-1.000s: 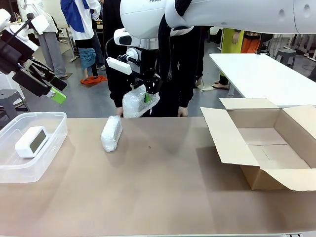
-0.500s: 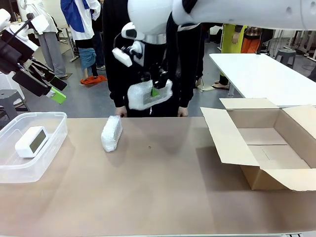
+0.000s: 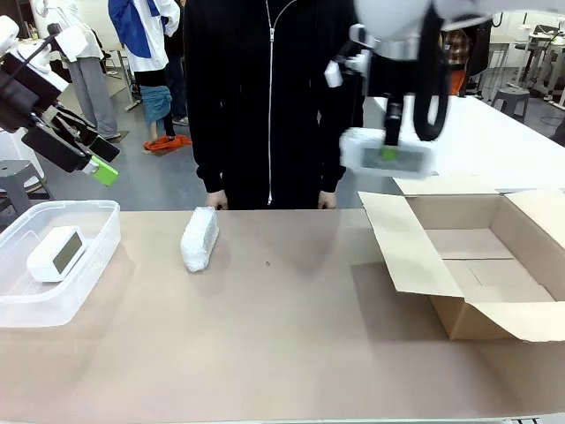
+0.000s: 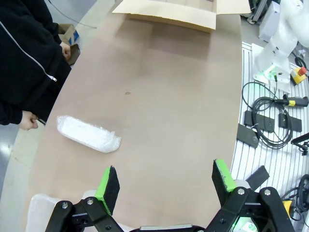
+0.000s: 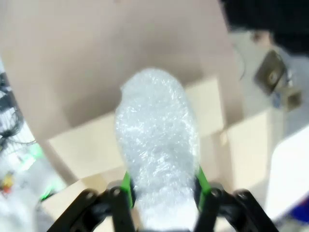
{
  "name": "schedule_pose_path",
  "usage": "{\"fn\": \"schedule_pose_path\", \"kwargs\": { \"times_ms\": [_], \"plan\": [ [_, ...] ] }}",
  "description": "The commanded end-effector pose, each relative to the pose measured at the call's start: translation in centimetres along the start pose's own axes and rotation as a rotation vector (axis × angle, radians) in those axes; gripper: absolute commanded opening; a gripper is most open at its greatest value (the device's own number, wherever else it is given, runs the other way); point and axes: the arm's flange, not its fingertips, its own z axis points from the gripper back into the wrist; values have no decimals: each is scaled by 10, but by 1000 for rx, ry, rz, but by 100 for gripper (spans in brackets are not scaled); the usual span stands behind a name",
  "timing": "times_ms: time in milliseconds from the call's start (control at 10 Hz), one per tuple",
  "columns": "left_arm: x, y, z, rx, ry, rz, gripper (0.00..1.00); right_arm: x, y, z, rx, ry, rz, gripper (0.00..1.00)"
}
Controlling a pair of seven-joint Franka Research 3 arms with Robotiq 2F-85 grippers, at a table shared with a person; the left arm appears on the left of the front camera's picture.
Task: Separate and place wrapped and unwrapped clocks.
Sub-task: If the picked Digital clock is wrapped, place it in the Package Box ; if not, place it in the Organizing box.
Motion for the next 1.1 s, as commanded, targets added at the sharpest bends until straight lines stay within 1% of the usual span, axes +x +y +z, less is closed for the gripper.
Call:
{"fn": "schedule_pose_path", "kwargs": {
  "times_ms": [0,100,200,400,600,700,800,1000],
  "plan": [
    [2,0,1,-10,-5,9,100,-57,7,-33,-66,-26,-150,53],
    [2,0,1,-10,-5,9,100,-82,-4,-48,-86,-14,-150,53],
    [2,0,1,-10,-5,9,100,-99,-16,-64,-88,1,-210,53],
    [2,0,1,-10,-5,9,100,-123,-38,-103,-22,33,-346,53],
    [2,0,1,-10,-5,9,100,-134,-49,-140,40,64,-408,53],
    [2,0,1,-10,-5,9,100,-135,-51,-156,83,48,-409,53],
    [2,0,1,-10,-5,9,100,-131,-52,-173,111,64,-425,53],
    [2,0,1,-10,-5,9,100,-121,-52,-195,101,126,-455,53]
  ]
}}
